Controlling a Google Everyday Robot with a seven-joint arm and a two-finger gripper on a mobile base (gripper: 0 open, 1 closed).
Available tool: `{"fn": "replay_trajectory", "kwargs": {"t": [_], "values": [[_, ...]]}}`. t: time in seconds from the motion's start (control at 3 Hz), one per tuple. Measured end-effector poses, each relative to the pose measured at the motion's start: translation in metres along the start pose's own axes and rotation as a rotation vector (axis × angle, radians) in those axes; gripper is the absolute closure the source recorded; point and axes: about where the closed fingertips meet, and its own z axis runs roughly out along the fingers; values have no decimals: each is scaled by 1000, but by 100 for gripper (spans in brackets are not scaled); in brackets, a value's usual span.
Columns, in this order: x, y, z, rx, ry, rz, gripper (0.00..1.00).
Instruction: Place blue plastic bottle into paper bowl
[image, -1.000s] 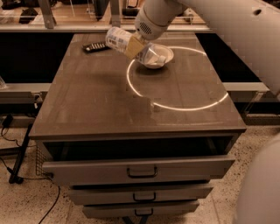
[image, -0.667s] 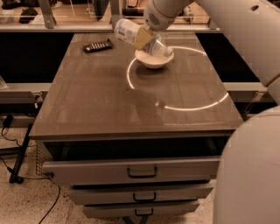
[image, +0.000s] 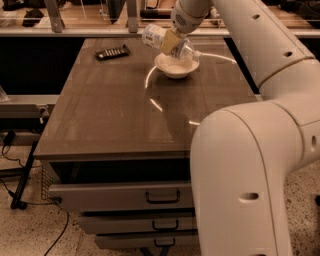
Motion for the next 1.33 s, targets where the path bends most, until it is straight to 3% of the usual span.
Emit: {"fn": "replay_trajectory", "kwargs": {"t": [0.67,1.33], "values": [[18,-9,32,-31,87,42,96],[24,-13,37,-33,111,54,51]]}}
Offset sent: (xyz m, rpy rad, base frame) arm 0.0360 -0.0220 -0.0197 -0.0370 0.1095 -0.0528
